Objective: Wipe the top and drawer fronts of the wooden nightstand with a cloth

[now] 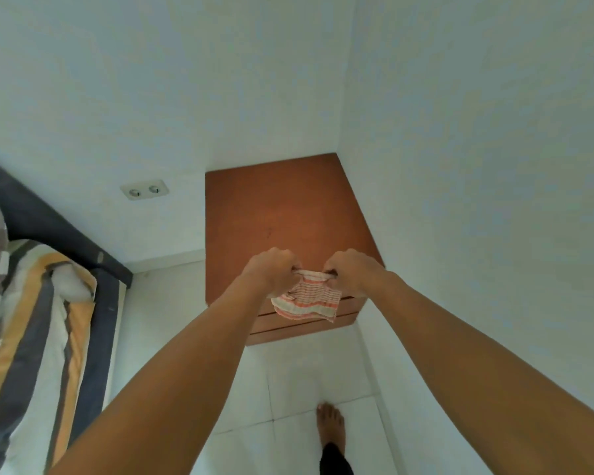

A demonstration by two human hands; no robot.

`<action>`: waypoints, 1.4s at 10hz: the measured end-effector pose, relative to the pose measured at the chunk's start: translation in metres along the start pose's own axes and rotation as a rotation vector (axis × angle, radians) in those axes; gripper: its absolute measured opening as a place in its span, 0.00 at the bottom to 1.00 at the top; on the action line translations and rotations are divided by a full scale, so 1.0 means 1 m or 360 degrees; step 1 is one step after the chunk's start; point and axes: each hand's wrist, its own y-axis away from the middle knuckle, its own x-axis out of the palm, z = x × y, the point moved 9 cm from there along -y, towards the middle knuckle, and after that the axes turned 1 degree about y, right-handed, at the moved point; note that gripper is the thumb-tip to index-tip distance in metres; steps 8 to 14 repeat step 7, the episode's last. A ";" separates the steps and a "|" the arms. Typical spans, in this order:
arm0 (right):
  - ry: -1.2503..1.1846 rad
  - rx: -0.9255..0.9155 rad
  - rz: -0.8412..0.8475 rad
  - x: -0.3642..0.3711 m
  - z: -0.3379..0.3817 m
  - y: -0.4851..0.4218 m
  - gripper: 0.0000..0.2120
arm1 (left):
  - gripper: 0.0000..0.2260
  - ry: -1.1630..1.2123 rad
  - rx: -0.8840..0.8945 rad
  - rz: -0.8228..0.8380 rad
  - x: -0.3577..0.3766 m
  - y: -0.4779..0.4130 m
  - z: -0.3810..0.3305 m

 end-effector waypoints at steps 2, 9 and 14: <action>0.0095 0.0210 -0.0347 -0.052 -0.083 -0.080 0.09 | 0.11 -0.0015 -0.0090 -0.0198 -0.029 -0.124 -0.025; 0.0114 0.0368 -0.0201 0.037 -0.139 -0.103 0.21 | 0.22 -0.0090 -0.0199 0.0162 0.072 -0.173 -0.021; 0.0114 0.0368 -0.0201 0.037 -0.139 -0.103 0.21 | 0.22 -0.0090 -0.0199 0.0162 0.072 -0.173 -0.021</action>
